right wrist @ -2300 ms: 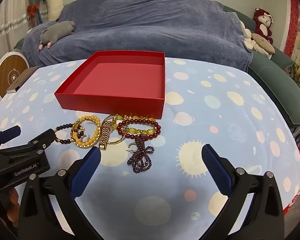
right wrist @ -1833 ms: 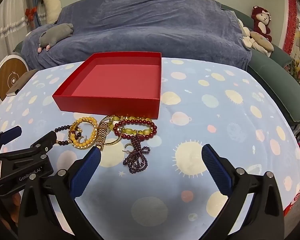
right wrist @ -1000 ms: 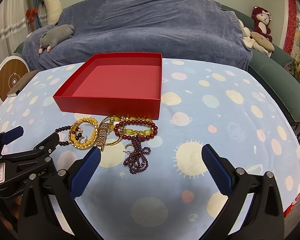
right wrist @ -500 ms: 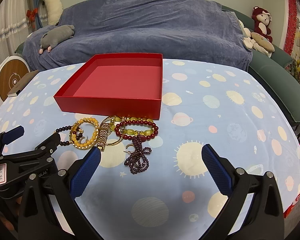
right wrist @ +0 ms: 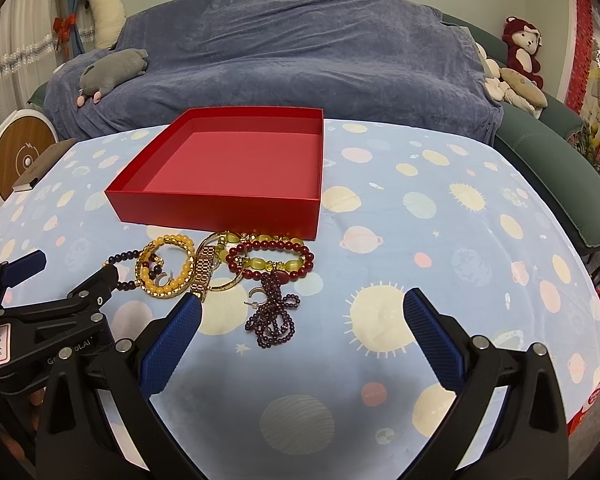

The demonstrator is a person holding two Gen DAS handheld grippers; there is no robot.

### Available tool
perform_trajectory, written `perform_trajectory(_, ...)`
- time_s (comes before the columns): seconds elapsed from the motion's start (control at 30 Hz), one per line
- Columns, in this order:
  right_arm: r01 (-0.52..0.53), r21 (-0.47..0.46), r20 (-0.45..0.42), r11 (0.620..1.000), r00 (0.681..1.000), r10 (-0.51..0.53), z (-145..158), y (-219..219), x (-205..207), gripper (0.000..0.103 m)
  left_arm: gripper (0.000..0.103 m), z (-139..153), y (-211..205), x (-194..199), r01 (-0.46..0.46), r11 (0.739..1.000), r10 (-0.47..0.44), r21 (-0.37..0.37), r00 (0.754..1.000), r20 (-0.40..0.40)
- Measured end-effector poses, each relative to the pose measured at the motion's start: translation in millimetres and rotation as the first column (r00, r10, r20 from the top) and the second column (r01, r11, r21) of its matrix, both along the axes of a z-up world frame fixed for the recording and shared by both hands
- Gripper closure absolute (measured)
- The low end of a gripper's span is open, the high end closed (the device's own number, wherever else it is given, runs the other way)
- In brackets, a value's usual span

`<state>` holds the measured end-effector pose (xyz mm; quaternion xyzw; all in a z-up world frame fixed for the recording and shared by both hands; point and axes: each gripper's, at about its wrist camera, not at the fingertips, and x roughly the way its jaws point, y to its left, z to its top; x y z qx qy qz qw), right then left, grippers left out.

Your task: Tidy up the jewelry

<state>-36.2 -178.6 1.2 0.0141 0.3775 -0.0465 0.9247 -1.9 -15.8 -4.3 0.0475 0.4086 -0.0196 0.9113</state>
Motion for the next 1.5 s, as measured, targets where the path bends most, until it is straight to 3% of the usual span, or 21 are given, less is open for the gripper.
perform_trajectory(0.83,-0.010,0.023,-0.012,1.000,1.000,0.010,-6.4,-1.3,1.9,0.007,0.009,-1.7,3.7,2.2,-0.011,1.000,0.011,0.000,1.000,-0.001)
perform_trajectory(1.23,-0.014,0.040,-0.081,0.999,0.997,0.018,-27.3,-5.1,13.6,0.007,0.008,-14.7,35.2,8.7,-0.046,0.999,0.046,0.009,0.999,-0.021)
perform_trajectory(1.3,-0.029,0.036,-0.089,0.999,0.996,0.032,-31.7,-0.9,18.4,0.012,0.008,-17.9,40.6,9.1,-0.035,0.999,0.035,0.006,0.999,-0.027)
perform_trajectory(1.37,-0.038,0.031,-0.110,0.999,0.993,0.041,-37.8,4.1,25.0,0.029,0.008,-19.9,44.5,9.7,-0.027,1.000,0.027,0.007,0.999,-0.027)
perform_trajectory(1.43,-0.045,0.039,-0.132,0.998,0.990,0.050,-44.3,6.9,31.0,0.039,0.008,-22.9,48.3,10.6,-0.018,1.000,0.018,0.002,0.999,-0.034)
perform_trajectory(1.5,-0.040,0.041,-0.146,0.998,0.988,0.046,-49.9,7.4,35.6,0.042,0.009,-26.9,52.5,13.4,-0.015,1.000,0.015,-0.005,0.999,-0.045)
